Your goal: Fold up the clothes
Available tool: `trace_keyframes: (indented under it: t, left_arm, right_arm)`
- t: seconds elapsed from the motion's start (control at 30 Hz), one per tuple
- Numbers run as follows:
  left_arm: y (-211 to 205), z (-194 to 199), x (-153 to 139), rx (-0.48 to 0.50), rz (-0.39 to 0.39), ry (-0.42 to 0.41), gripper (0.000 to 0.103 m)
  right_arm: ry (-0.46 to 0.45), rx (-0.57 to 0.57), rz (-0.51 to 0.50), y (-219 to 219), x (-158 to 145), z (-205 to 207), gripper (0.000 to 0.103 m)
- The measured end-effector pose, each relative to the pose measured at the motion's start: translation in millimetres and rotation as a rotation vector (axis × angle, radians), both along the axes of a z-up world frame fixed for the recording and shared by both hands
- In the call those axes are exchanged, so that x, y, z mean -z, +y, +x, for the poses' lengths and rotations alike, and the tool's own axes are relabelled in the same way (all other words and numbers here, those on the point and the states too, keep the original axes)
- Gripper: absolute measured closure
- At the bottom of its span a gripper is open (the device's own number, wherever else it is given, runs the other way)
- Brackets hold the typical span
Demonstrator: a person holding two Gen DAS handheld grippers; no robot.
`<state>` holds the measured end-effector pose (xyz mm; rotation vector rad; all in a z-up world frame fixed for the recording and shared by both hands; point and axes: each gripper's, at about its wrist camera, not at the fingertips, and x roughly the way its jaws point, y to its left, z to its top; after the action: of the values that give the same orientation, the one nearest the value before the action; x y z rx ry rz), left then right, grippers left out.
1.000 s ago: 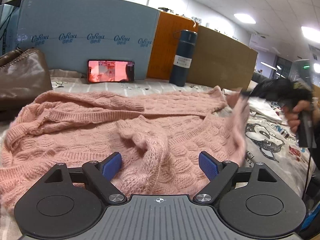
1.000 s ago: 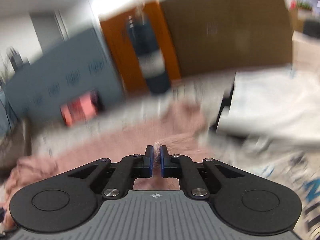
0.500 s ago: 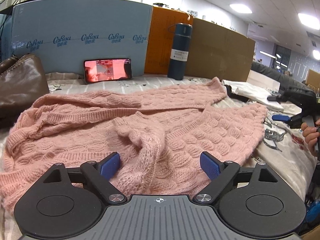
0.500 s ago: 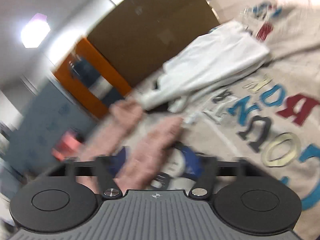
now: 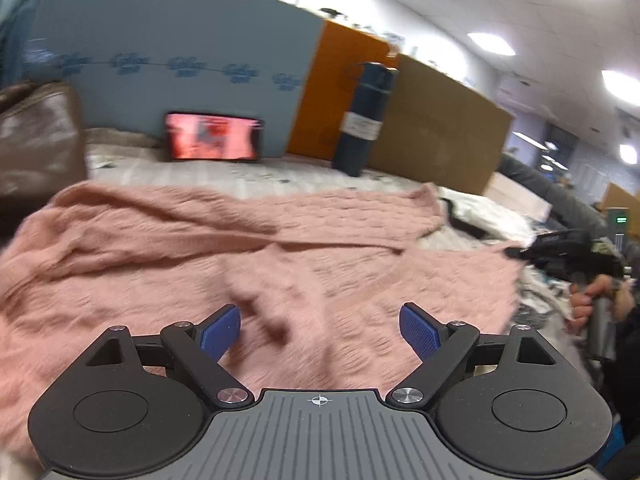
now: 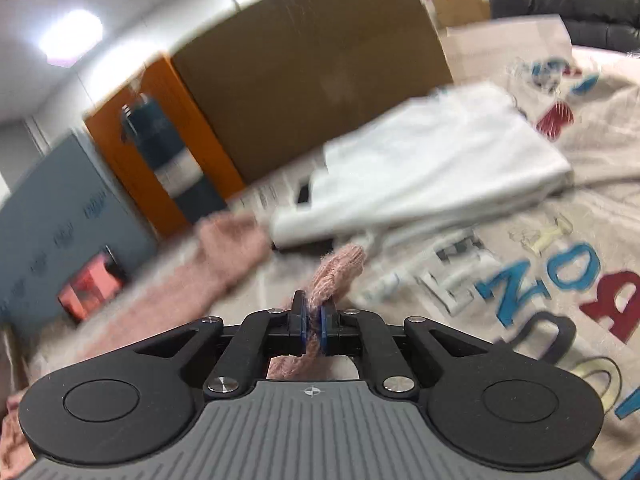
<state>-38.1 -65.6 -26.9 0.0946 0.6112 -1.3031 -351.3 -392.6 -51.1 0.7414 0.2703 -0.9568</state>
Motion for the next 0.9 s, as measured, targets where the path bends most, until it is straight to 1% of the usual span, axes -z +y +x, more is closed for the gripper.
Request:
trace_keyframes:
  t: [0.03,0.07,0.1,0.13,0.17,0.23,0.27,0.3,0.33,0.37,0.43,0.53,0.6,0.67,0.7,0.73,0.77,0.8,0.83,0.87,0.9]
  left_arm:
    - [-3,1,-1,0.016,-0.003,0.007,0.014]
    - [-5,-2,-3,0.036,-0.010,0.002,0.014]
    - [-6,-6,-4,0.069,-0.018,0.001,0.014]
    - [-8,-10,-5,0.102,-0.026,0.000,0.014]
    - [-8,-15,-5,0.134,-0.029,-0.001,0.014]
    - [-9,-26,-6,0.195,-0.029,-0.014,0.014]
    - [-10,-31,-5,0.223,-0.020,-0.020,0.013]
    - [-11,-37,-4,0.250,-0.012,-0.025,0.013]
    - [-12,-43,-2,0.268,0.005,-0.039,0.013]
    - [-12,-47,0,0.271,0.022,-0.060,0.013]
    - [-7,-50,-1,0.249,0.036,-0.096,0.013]
    - [16,-39,-11,0.158,-0.013,-0.132,0.013]
    - [33,-27,-17,0.032,-0.013,-0.184,0.013]
    - [49,-14,-17,-0.079,0.011,-0.214,0.013]
    - [55,-10,-17,-0.116,0.015,-0.217,0.013]
    - [61,-6,-17,-0.152,0.020,-0.220,0.013]
    - [67,-2,-16,-0.188,0.024,-0.223,0.013]
    - [73,2,-16,-0.224,0.028,-0.227,0.013]
    - [80,6,-16,-0.260,0.032,-0.230,0.013]
    - [86,11,-16,-0.297,0.037,-0.233,0.013]
    - [87,14,-16,-0.330,0.040,-0.238,0.013]
  right_arm:
    - [0.010,0.036,-0.002,2,0,-4,0.081]
    - [0.020,0.072,-0.005,3,-1,-7,0.073]
    - [0.021,0.105,-0.019,7,-3,-12,0.053]
    - [0.009,0.123,-0.049,13,-7,-15,0.044]
    - [-0.010,0.114,-0.083,19,-12,-17,0.044]
    - [-0.055,0.039,-0.142,32,-22,-18,0.043]
    - [-0.083,-0.019,-0.160,38,-26,-15,0.041]
    - [-0.116,-0.091,-0.161,43,-28,-11,0.037]
    - [-0.150,-0.173,-0.150,47,-30,-6,0.035]
    - [-0.183,-0.258,-0.129,52,-31,1,0.034]
    - [-0.226,-0.409,-0.064,60,-28,18,0.034]
    - [-0.219,-0.576,0.002,76,-21,52,0.034]
    - [-0.180,-0.651,0.016,89,-18,76,0.036]
    - [-0.136,-0.716,0.028,101,-16,99,0.040]
    - [-0.110,-0.750,0.030,107,-15,110,0.045]
    - [-0.078,-0.781,0.027,115,-14,121,0.055]
    - [-0.037,-0.806,0.018,122,-13,131,0.059]
    - [0.004,-0.824,0.004,130,-11,142,0.067]
    - [0.034,-0.833,-0.018,135,-8,149,0.079]
    - [0.054,-0.837,-0.045,140,-6,154,0.086]
    - [0.063,-0.839,-0.065,144,-5,157,0.090]
